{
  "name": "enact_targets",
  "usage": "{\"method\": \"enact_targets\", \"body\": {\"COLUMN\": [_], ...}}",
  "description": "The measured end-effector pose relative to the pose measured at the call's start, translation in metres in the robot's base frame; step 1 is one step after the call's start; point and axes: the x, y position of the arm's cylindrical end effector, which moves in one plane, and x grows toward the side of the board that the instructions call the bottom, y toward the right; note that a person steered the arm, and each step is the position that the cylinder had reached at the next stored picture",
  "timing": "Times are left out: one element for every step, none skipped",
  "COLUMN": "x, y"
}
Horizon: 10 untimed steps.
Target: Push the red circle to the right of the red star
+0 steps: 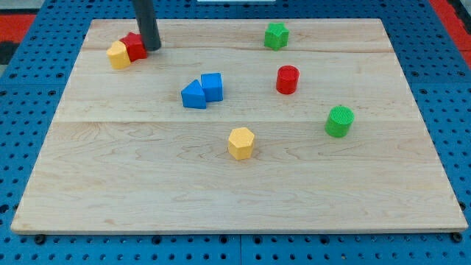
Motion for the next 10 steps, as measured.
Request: {"method": "enact_targets", "body": {"x": [-0.007,-0.010,-0.004,0.024,0.055,0.061,0.079,0.114,0.087,0.062], "y": [-0.042,-0.032,0.061,0.153,0.222,0.301,0.335,0.316,0.269,0.229]}}
